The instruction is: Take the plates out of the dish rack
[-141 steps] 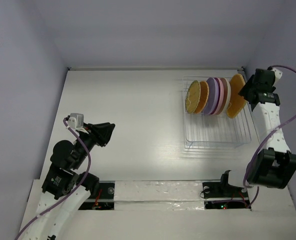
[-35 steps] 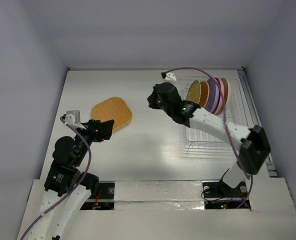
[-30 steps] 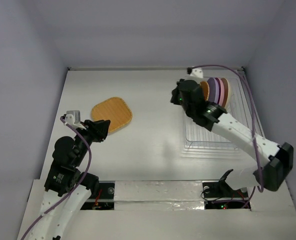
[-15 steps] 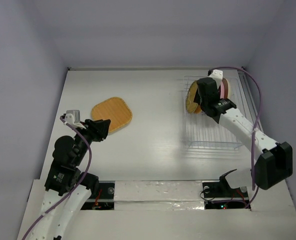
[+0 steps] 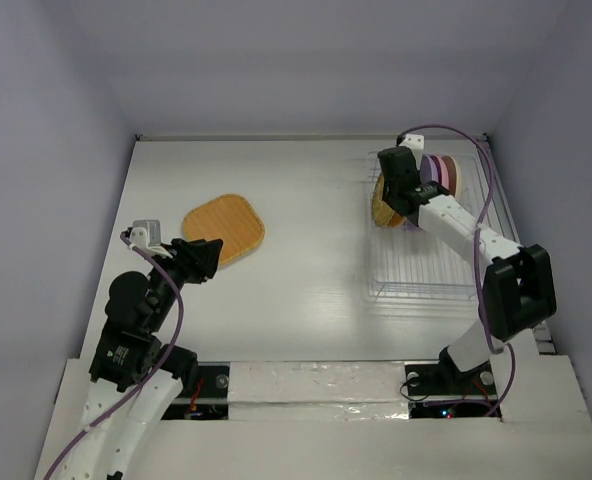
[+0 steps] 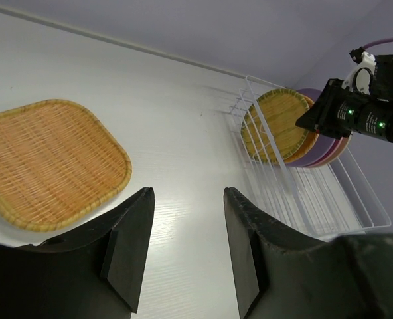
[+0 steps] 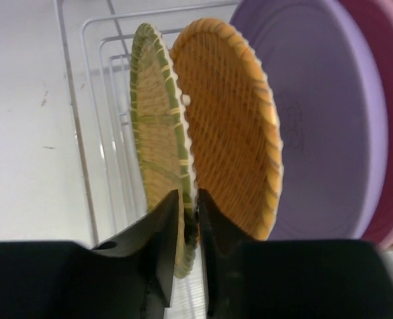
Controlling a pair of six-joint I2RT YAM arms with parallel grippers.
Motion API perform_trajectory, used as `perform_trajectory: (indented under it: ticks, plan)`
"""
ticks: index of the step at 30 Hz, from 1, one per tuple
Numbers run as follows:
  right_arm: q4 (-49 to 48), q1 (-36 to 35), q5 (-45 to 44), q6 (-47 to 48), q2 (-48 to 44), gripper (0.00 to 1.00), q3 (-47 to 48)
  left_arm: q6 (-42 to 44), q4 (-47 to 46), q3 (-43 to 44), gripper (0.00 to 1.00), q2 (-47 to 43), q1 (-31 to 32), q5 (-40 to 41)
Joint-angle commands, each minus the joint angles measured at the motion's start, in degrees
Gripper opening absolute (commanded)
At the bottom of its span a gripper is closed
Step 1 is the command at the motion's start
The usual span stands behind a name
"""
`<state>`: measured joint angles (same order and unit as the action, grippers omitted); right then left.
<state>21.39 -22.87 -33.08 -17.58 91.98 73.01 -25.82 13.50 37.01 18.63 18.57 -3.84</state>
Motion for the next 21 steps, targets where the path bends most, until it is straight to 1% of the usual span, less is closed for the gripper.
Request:
perform_trajectory:
  ticks: [1, 3, 4, 6, 7, 11, 15, 20, 21]
  plan:
    - [-2.05, 0.37, -3.48, 2.72, -2.33, 0.15, 3.97, 0.34, -2.86, 0.78, 0.43, 0.53, -0.37, -0.82]
    - [-1.88, 0.37, -3.57, 4.48, -3.56, 0.1, 4.59, 0.34, -2.86, 0.78, 0.43, 0.53, -0.9, -1.08]
    - [-1.61, 0.37, -3.74, 5.18, -4.7, 0.04, 4.94, 0.42, -2.86, 0.78, 0.43, 0.53, -0.9, -1.09]
    - [-0.48, 0.37, -5.14, 6.51, -5.58, 0.02, 5.82, 0.42, -2.95, 0.78, 0.44, 0.53, -0.9, -1.26]
    - [-0.03, 0.37, -5.67, 7.81, -6.02, 0.0, 6.78, 0.42, -3.04, 0.69, 0.44, 0.44, -0.9, -1.17]
    - [1.29, -0.15, -7.69, 9.93, -8.13, 0.0, 8.28, 0.42, -3.04, 0.69, 0.44, 0.53, -0.9, -1.35]
    - [2.52, -1.9, -9.11, 9.59, -13.21, 0.0, 9.43, 0.42, -2.95, 0.69, 0.44, 0.62, -1.43, -1.35]
    - [2.7, -7.26, -9.98, 7.75, -19.03, 0.0, 11.18, 0.34, -3.04, 0.69, 0.44, 0.7, -1.43, -1.44]
    - [2.7, -10.23, -10.25, 7.13, -19.38, 0.0, 11.8, 0.34, -3.04, 0.69, 0.44, 0.79, -1.43, -1.52]
